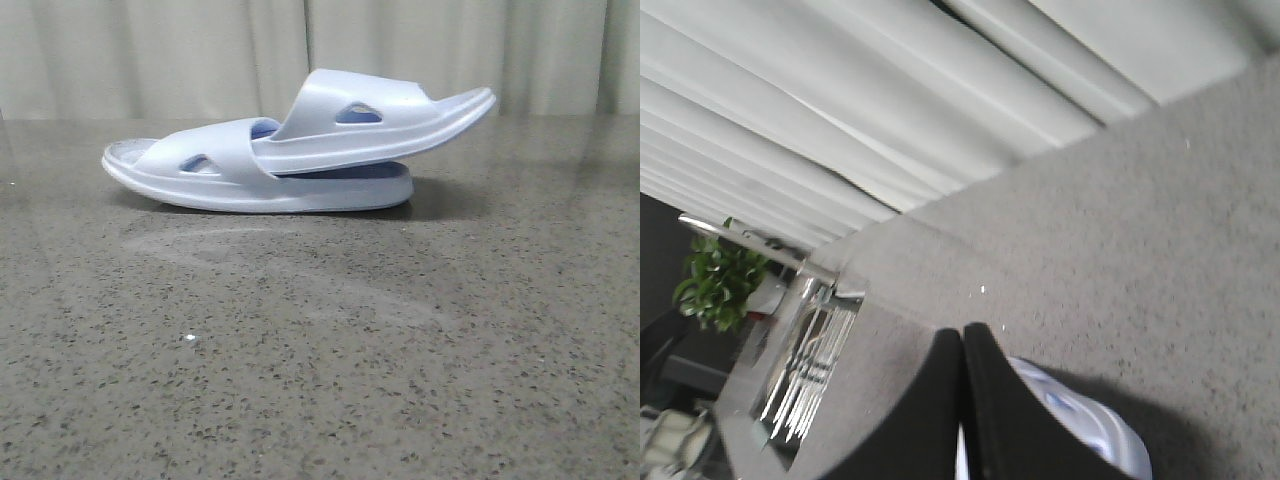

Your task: Insert blue slippers together front up

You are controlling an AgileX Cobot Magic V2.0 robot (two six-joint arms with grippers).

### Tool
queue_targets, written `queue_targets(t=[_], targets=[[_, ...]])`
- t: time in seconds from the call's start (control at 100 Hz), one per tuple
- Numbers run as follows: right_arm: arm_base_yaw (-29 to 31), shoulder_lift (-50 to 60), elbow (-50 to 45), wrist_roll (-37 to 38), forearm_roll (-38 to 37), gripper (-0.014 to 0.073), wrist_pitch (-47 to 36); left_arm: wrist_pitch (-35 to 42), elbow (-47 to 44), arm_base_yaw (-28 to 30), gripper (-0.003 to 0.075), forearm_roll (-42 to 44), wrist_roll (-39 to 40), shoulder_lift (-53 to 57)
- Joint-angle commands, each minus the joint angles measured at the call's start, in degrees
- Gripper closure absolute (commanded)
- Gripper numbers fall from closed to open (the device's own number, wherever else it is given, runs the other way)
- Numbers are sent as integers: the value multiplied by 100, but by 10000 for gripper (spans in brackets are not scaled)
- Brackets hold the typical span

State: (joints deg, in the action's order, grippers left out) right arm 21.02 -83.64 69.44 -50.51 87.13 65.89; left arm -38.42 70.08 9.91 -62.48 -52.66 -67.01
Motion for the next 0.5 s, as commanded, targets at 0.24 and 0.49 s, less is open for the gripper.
queue_targets(t=[0.24, 0.49], targets=[[-335, 1362, 132, -103, -796, 682, -359, 465, 187, -671, 705, 1882, 423, 1209], [-950, 2691, -457, -81, -2196, 682, -1356, 880, -351, -1628, 705, 3438, 1675, 2288]])
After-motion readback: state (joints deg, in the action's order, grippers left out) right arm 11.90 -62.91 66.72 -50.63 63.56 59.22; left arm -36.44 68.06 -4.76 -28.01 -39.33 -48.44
